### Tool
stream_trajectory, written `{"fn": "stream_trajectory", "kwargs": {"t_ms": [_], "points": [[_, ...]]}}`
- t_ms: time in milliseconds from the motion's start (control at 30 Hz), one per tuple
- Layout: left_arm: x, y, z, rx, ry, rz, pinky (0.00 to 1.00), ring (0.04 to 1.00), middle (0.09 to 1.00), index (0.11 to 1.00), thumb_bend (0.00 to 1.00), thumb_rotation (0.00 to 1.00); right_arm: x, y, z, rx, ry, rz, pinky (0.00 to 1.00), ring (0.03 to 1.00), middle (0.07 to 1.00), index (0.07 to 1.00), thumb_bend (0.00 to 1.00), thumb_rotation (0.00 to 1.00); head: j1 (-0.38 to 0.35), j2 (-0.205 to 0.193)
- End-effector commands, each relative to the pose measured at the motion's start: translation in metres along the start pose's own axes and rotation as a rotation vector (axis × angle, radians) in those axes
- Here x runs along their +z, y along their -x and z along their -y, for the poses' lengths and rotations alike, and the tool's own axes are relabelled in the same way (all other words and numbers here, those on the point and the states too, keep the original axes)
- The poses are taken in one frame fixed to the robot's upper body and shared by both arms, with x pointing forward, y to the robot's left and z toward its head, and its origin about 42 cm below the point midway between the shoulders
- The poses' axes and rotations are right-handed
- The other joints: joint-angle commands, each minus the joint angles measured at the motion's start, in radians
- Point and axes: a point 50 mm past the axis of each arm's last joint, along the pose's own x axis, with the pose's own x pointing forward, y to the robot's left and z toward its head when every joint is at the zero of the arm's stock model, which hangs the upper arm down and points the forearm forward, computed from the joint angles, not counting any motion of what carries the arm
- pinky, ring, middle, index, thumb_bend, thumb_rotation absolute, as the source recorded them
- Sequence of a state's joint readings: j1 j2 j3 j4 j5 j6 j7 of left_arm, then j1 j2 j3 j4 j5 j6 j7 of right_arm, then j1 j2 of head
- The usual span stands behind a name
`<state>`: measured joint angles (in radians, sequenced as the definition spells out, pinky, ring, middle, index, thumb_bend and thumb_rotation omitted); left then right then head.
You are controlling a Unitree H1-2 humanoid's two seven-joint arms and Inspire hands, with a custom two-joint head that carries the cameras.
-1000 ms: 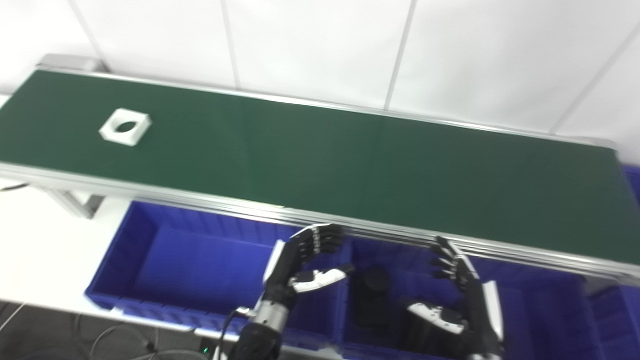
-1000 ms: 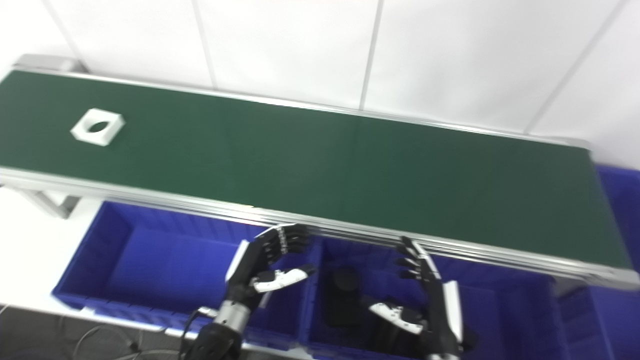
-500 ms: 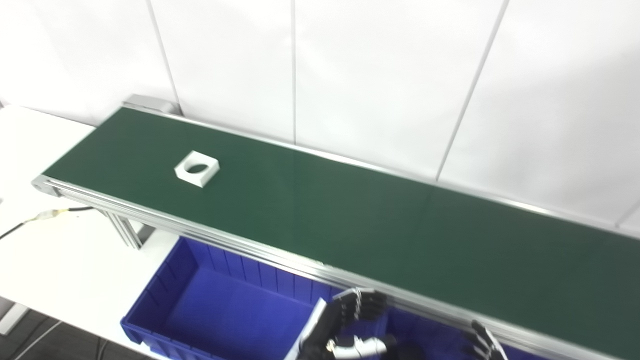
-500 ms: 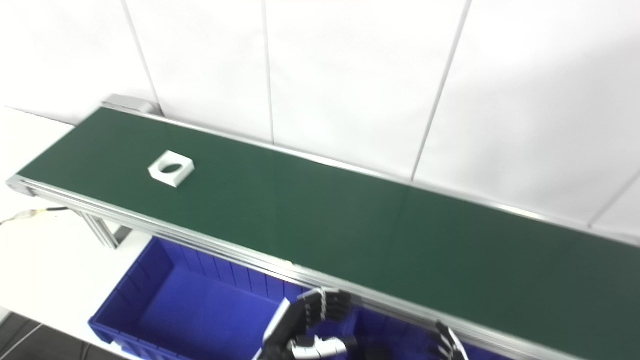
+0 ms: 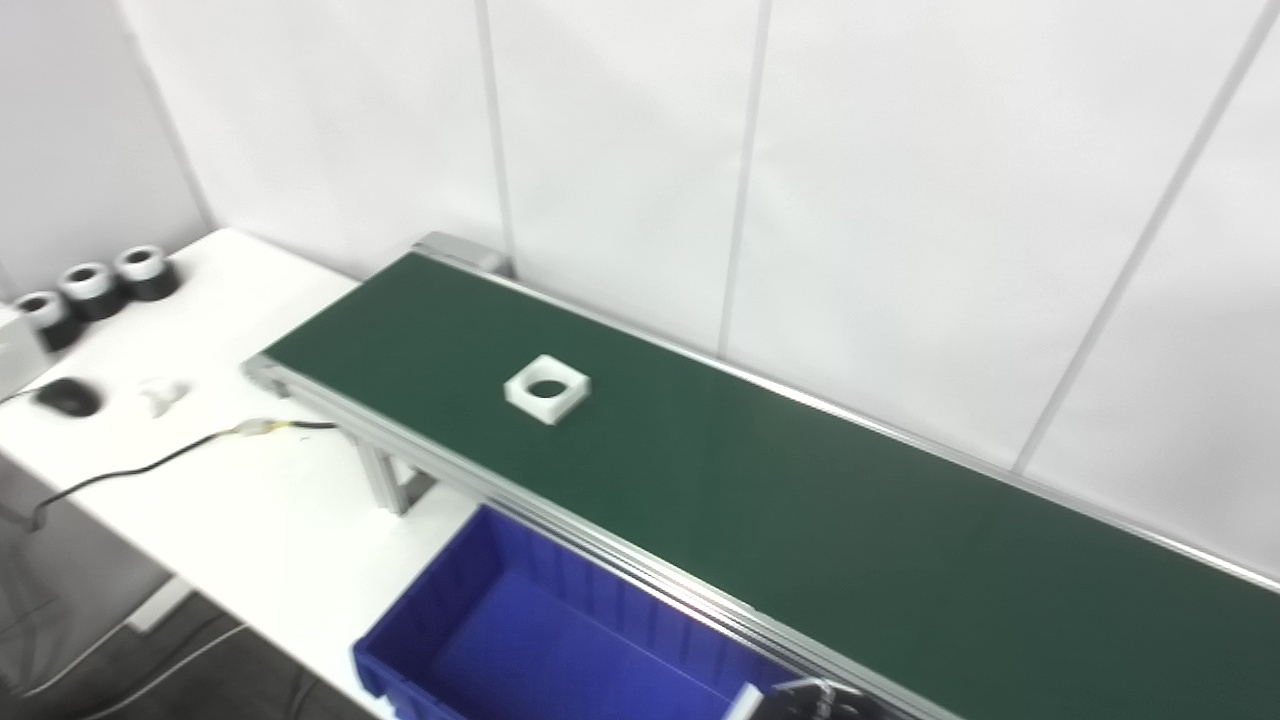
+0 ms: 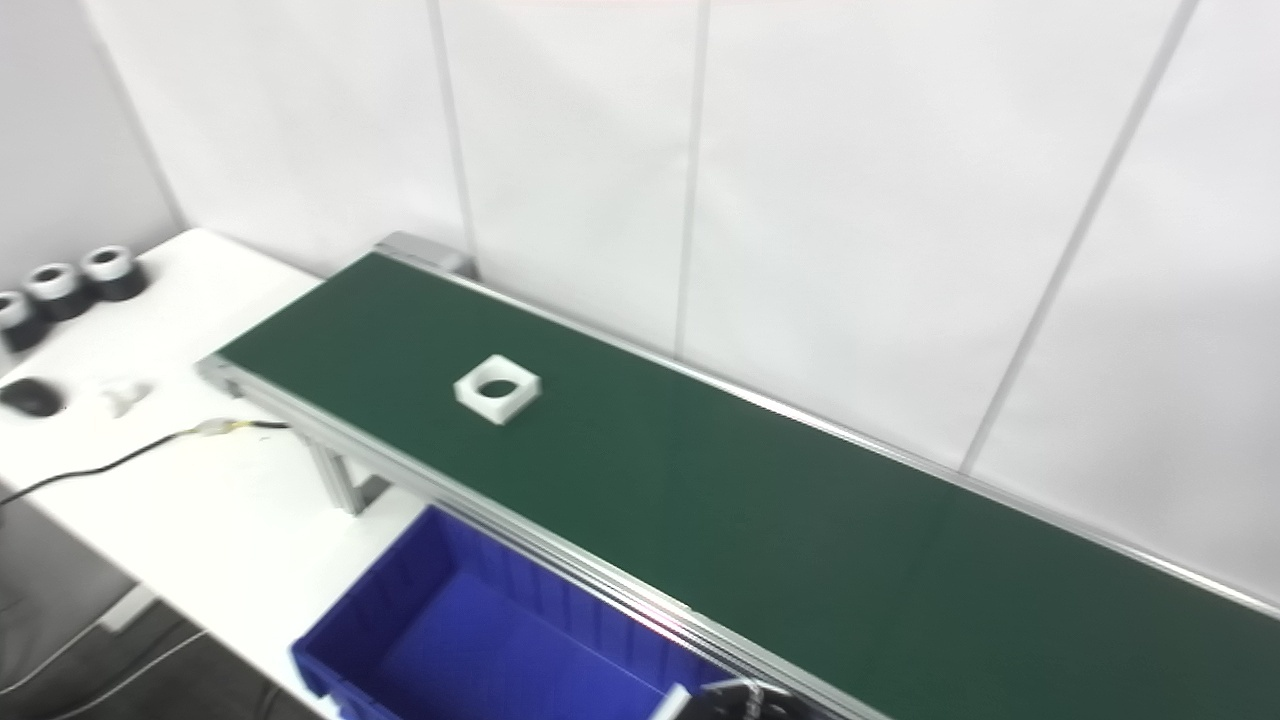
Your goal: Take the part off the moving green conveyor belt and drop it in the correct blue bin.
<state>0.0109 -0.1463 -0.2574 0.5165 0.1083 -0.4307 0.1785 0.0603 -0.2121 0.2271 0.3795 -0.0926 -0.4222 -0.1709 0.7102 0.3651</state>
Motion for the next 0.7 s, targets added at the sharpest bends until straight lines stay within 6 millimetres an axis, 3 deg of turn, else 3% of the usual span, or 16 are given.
{"fn": "stream_trajectory", "kwargs": {"t_ms": [0, 433, 667], "points": [[0.014, -0.012, 0.011, -0.002, -0.008, 0.080, 0.65, 0.626, 0.625, 0.644, 0.73, 0.00, 0.010, -0.011, 0.001, 0.000, -0.030, 0.073, 0.79, 0.836, 0.880, 0.946, 0.48, 0.00, 0.010, -0.001], [0.025, -0.011, 0.014, 0.010, 0.016, 0.120, 0.63, 0.621, 0.626, 0.630, 0.75, 0.00, 0.014, -0.009, 0.000, 0.012, -0.056, 0.083, 0.85, 0.884, 0.910, 0.987, 0.44, 0.00, -0.002, 0.017], [0.025, -0.007, 0.014, 0.000, 0.025, 0.124, 0.64, 0.621, 0.618, 0.629, 0.76, 0.00, 0.017, -0.004, -0.002, 0.009, -0.046, 0.093, 0.82, 0.816, 0.853, 0.944, 0.44, 0.00, -0.032, 0.030]]}}
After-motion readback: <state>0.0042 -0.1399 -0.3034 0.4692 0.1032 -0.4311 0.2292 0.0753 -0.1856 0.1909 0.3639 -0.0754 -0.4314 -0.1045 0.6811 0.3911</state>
